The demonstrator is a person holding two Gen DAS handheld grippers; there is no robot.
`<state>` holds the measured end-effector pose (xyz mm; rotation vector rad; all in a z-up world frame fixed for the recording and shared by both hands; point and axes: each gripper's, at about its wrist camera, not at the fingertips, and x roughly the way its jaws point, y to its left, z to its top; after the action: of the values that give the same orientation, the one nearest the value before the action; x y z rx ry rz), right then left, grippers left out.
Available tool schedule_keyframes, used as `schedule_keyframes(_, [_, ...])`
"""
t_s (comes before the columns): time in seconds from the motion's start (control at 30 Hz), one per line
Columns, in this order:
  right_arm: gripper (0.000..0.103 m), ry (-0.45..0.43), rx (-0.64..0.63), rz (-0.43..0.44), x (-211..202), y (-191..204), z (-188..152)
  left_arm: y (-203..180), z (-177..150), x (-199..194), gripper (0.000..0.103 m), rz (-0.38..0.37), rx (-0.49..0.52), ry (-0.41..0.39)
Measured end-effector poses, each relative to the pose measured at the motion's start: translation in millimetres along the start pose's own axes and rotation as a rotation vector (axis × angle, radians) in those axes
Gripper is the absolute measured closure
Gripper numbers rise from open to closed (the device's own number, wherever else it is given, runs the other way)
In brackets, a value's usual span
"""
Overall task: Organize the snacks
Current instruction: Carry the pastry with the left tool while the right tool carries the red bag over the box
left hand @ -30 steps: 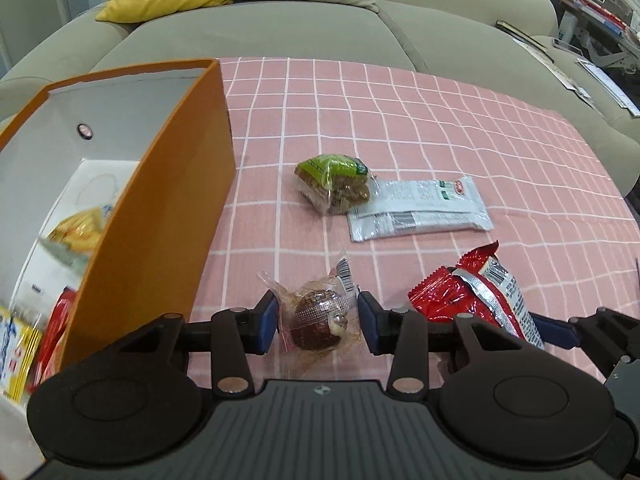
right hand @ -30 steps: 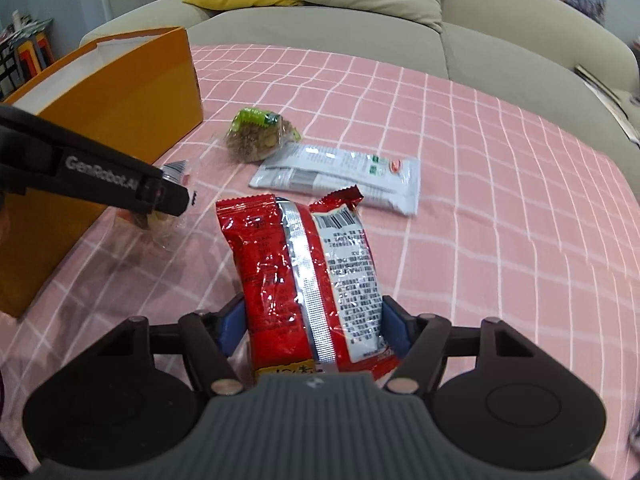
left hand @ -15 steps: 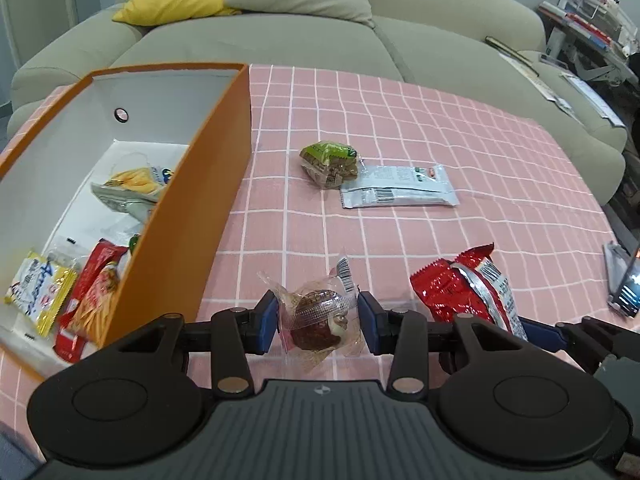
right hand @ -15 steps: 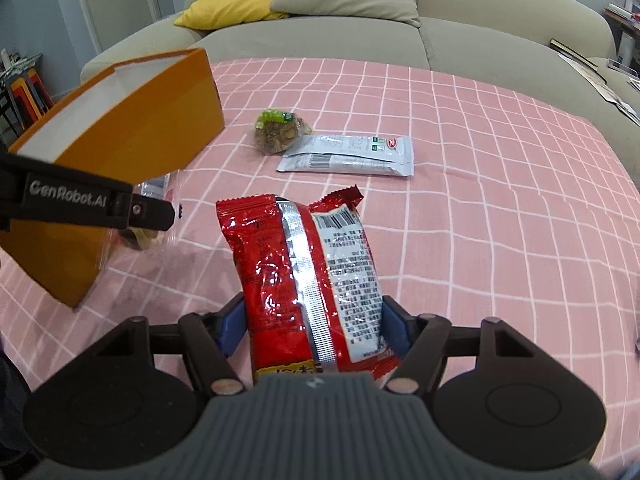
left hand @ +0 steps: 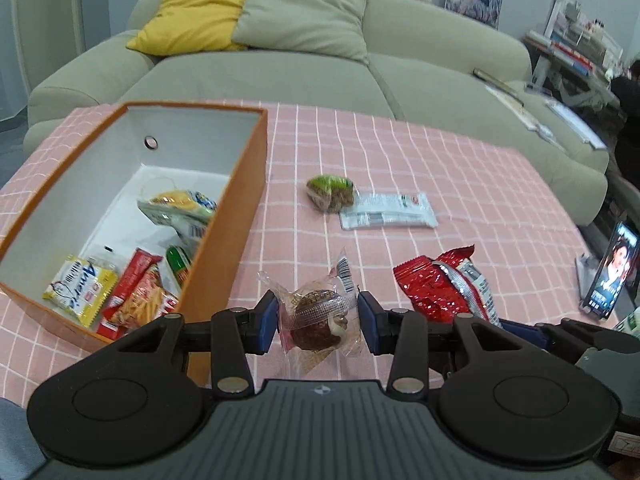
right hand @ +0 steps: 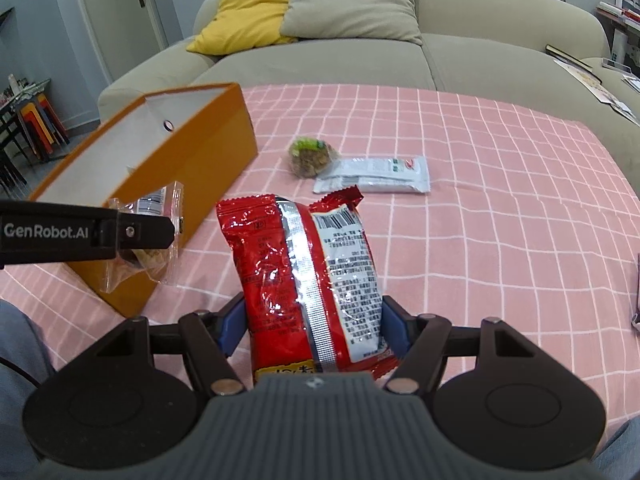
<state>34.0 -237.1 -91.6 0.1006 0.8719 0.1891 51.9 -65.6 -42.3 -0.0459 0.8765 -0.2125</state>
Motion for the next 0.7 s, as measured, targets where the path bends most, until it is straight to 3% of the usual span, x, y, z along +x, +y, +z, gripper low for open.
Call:
schedule_keyframes(0.4, [0.037,-0.064,-0.093,0.067,-8.5,48.0,39.4,39.0,23.8,-38.1,0.056,-0.001,-0.053,-0.097])
schedule_keyframes(0.7, [0.037,-0.105,-0.242,0.144,0.9,108.3,81.4,90.3,52.8,-47.7,0.056,0.084,-0.039,-0.138])
